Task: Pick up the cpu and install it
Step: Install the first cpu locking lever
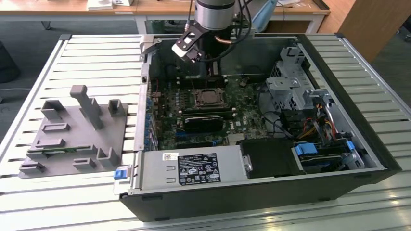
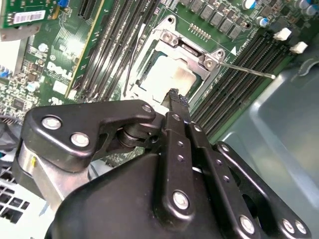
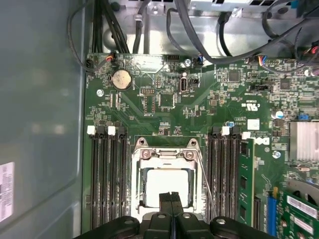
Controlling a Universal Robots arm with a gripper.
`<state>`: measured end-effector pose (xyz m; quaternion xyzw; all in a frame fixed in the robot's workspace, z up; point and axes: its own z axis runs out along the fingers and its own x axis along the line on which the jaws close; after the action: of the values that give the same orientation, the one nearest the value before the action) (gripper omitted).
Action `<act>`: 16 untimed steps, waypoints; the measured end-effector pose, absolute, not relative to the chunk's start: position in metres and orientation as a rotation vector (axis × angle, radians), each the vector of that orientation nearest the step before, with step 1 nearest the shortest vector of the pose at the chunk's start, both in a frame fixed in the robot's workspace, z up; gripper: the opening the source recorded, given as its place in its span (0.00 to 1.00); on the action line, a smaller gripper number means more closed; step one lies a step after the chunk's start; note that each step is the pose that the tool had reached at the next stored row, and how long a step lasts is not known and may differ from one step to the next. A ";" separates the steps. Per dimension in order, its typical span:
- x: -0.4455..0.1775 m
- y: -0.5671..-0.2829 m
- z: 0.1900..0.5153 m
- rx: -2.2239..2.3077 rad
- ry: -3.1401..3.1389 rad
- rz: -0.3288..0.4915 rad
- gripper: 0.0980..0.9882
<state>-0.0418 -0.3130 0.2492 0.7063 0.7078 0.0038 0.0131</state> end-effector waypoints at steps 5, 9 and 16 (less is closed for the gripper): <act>-0.042 -0.313 0.262 2.202 2.204 0.012 0.01; -0.042 -0.313 0.272 2.202 2.204 0.012 0.01; -0.042 -0.313 0.290 2.203 2.202 0.012 0.01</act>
<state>-0.0418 -0.3131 0.2896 0.7072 0.7069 0.0038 0.0131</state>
